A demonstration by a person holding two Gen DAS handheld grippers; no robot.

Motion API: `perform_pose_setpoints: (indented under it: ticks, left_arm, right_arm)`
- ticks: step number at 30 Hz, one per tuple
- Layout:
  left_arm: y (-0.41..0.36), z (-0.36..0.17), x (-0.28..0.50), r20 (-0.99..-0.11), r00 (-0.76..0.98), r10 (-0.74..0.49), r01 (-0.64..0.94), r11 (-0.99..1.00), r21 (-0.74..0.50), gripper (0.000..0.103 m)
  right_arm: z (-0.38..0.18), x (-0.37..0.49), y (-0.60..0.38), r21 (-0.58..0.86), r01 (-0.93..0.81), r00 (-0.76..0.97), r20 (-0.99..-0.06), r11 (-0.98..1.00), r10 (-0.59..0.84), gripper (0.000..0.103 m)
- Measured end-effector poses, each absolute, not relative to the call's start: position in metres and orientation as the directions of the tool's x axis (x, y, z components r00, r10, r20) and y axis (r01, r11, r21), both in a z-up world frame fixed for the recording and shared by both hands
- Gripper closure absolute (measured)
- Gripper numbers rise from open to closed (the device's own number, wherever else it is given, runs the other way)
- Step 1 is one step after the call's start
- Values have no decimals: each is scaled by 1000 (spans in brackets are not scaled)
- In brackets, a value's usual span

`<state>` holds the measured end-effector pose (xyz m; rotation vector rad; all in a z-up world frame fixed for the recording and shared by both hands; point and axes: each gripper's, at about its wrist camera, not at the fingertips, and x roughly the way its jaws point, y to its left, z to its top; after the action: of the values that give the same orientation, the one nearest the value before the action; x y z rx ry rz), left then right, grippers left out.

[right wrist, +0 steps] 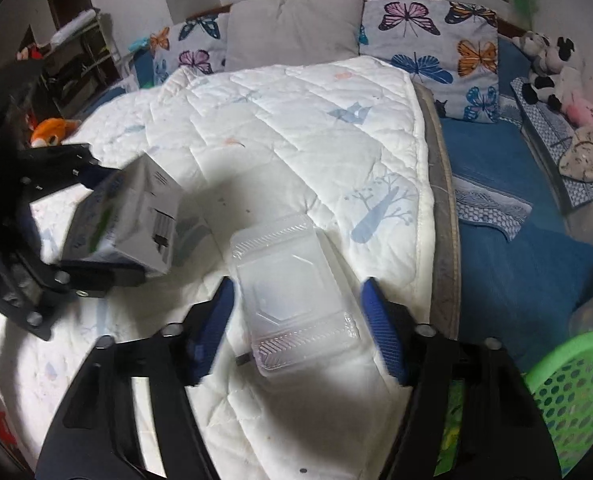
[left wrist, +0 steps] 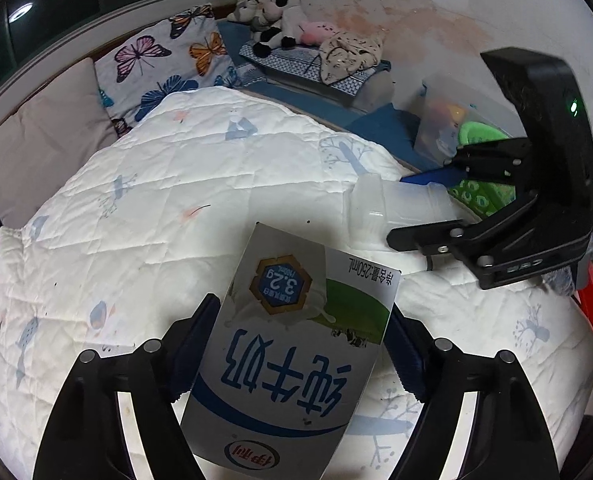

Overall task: Collect trash
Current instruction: 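Drop the plastic box into the basket with the right tool while the left tool drops the milk carton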

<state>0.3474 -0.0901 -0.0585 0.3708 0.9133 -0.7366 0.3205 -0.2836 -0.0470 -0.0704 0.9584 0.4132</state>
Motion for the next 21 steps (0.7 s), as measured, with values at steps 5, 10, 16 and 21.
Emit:
perform_pose_setpoints:
  ticks: [5, 10, 16, 21]
  left_arm:
    - [-87, -55, 345, -819, 402, -410, 685, 728, -28, 29]
    - [-88, -50, 340, -819, 402, -409, 667, 744, -44, 31]
    - [-97, -43, 321, -815, 394, -424, 665, 744, -66, 32]
    - [-110, -33, 304, -804, 378, -459, 669, 736, -105, 32]
  right_arm:
    - [-44, 312, -284, 116, -372, 523, -794, 921, 311, 45]
    - [-33, 299, -293, 158, -346, 537, -774, 925, 334, 46]
    - [-19, 274, -310, 215, -308, 554, -751, 927, 358, 46]
    - [-8, 251, -323, 247, -277, 571, -735, 929, 366, 46]
